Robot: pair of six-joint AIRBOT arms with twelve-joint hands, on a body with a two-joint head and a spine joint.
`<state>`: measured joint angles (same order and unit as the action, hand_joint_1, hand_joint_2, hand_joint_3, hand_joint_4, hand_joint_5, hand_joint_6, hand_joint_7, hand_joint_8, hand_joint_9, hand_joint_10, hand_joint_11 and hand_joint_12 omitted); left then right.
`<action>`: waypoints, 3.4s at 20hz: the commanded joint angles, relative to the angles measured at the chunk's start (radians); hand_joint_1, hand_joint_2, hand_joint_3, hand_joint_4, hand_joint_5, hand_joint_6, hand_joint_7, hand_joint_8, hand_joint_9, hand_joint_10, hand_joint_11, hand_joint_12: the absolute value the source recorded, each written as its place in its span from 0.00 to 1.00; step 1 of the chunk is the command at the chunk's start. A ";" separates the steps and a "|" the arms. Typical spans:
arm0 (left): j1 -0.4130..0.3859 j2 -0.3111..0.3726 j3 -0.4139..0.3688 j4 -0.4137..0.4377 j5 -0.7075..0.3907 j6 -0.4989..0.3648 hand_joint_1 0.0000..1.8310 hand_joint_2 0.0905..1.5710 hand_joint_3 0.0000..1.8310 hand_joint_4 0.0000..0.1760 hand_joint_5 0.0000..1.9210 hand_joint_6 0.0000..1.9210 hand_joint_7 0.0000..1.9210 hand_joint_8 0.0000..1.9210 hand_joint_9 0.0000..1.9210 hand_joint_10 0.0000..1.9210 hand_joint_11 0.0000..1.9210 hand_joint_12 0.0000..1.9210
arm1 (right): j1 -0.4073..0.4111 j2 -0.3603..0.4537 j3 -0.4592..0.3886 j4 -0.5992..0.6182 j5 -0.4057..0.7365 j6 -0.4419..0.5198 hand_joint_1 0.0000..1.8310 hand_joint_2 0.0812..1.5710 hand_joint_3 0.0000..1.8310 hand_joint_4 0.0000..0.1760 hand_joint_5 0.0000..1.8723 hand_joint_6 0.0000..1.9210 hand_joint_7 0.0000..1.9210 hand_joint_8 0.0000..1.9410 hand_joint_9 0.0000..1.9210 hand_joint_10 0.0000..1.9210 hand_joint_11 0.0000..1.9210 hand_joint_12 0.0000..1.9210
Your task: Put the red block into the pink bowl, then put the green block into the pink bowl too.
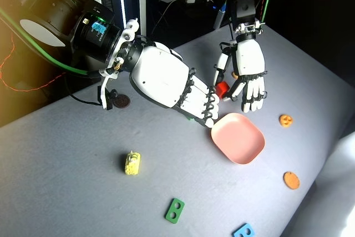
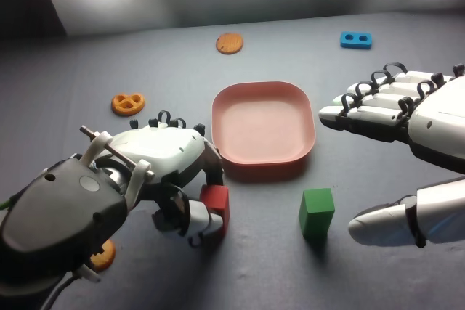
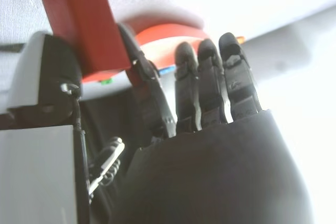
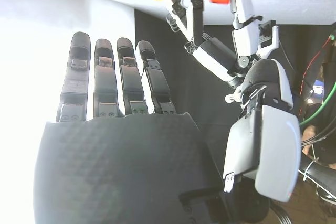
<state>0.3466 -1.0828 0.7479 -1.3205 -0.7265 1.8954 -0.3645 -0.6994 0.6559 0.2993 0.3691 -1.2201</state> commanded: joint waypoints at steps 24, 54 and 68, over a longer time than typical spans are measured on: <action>-0.093 0.000 0.067 0.164 -0.027 -0.067 0.56 0.73 0.00 0.04 0.44 0.61 0.18 0.00 0.10 0.00 0.00 0.14 | 0.009 0.011 -0.002 -0.031 0.115 -0.001 0.09 0.60 0.00 0.00 0.06 0.00 0.05 0.00 0.02 0.00 0.00 0.16; -0.128 -0.146 0.361 0.511 0.030 -0.377 0.57 0.74 0.00 0.00 0.44 0.62 0.26 0.00 0.14 0.00 0.00 0.19 | 0.008 0.010 0.011 -0.001 0.135 -0.011 0.07 0.60 0.00 0.00 0.06 0.00 0.04 0.00 0.02 0.00 0.00 0.14; -0.111 -0.178 0.449 0.553 0.030 -0.426 0.59 0.72 0.00 0.00 0.47 0.57 0.24 0.00 0.14 0.00 0.00 0.18 | 0.004 0.010 0.011 -0.001 0.135 -0.011 0.08 0.60 0.00 0.00 0.08 0.00 0.07 0.00 0.04 0.00 0.00 0.22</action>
<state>0.2401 -1.2682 1.1934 -0.8040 -0.6090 1.4715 -0.3668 -0.6994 0.6674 0.3038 0.3992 -1.2350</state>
